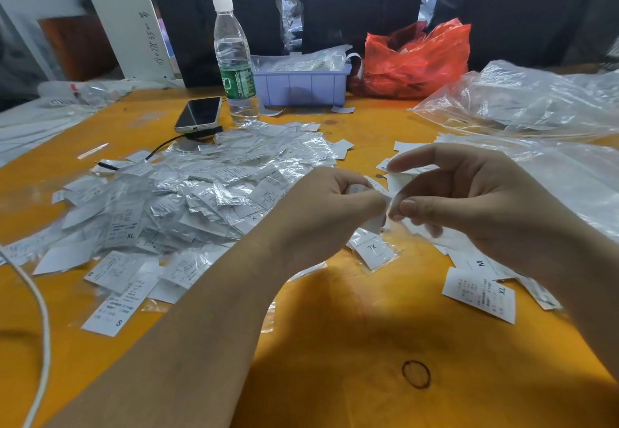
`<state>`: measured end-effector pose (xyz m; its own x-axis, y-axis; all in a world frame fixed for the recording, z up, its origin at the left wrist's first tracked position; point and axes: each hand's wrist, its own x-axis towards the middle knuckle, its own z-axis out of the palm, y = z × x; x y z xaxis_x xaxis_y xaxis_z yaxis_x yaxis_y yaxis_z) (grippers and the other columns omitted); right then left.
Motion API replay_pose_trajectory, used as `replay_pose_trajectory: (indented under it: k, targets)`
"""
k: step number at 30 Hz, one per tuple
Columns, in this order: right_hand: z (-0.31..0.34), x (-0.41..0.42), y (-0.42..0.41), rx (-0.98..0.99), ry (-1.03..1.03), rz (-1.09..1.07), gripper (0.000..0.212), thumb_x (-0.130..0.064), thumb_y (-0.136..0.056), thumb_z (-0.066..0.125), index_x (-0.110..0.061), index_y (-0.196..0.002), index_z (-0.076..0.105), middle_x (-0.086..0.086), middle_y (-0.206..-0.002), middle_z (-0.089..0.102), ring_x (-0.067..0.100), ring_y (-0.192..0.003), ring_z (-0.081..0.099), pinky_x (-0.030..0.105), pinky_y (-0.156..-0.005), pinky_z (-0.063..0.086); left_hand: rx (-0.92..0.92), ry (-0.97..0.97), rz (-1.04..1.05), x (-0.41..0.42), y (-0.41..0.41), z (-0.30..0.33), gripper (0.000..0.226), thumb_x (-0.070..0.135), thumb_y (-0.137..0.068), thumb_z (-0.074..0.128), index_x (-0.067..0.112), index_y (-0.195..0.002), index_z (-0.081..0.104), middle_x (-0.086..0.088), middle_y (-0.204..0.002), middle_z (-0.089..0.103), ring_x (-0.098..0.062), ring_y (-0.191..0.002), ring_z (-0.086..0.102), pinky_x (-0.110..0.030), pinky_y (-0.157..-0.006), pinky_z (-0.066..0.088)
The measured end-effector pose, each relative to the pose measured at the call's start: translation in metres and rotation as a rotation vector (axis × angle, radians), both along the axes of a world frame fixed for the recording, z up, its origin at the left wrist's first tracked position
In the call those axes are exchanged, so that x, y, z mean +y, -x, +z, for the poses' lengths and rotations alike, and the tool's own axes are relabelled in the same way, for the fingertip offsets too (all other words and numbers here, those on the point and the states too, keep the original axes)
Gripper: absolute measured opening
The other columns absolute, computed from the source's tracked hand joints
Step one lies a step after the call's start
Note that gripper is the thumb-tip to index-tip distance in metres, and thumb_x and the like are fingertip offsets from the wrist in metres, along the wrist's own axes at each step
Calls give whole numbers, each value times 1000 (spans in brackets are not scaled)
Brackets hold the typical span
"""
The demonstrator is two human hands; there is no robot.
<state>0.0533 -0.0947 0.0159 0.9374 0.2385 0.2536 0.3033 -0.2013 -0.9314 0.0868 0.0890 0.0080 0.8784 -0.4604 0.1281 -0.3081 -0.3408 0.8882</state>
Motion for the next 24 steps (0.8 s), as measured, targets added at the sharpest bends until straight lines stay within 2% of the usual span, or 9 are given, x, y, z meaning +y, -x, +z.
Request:
replay_pose_trajectory:
  k: [3,5,9,15,20,24]
  targets:
    - [0,2,0,5,5,9,53,-28,-58,74,-14,-109,64,13,-80,74,25,-64,60,27,-51,46,13,7,-8,1,1,0,30,37,-73,60,11,-76,74,3,-61,51,-8,-54,42,-20,-48,33]
    - [-1,2,0,4,12,4,52,-28,-59,74,-15,-109,64,13,-80,75,25,-65,61,27,-52,46,13,-2,-10,1,1,0,30,38,-74,60,12,-76,75,5,-59,51,-6,-52,41,-17,-46,32]
    - [-1,0,1,-12,15,-20,49,-28,-61,73,-16,-107,65,12,-80,75,23,-66,62,26,-53,48,19,-22,-14,1,2,2,31,36,-74,59,9,-78,74,-16,-69,52,-14,-57,40,-27,-51,31]
    - [-2,2,1,4,21,10,50,-27,-60,74,-15,-107,65,15,-79,73,26,-65,58,32,-54,44,16,-53,-8,0,4,2,25,38,-74,60,17,-69,73,-2,-64,52,-14,-62,45,-32,-58,34]
    - [-3,1,1,1,42,10,51,-31,-59,75,-17,-106,66,14,-77,72,23,-63,57,33,-55,43,-6,-28,25,1,2,-1,10,26,-86,71,18,-79,73,13,-65,60,2,-61,54,-16,-53,43]
    - [-5,2,0,-10,81,8,48,-32,-62,73,-19,-107,66,10,-76,72,18,-64,60,38,-56,43,49,49,-10,2,2,1,11,24,-86,72,13,-81,72,9,-66,59,1,-52,52,-11,-46,38]
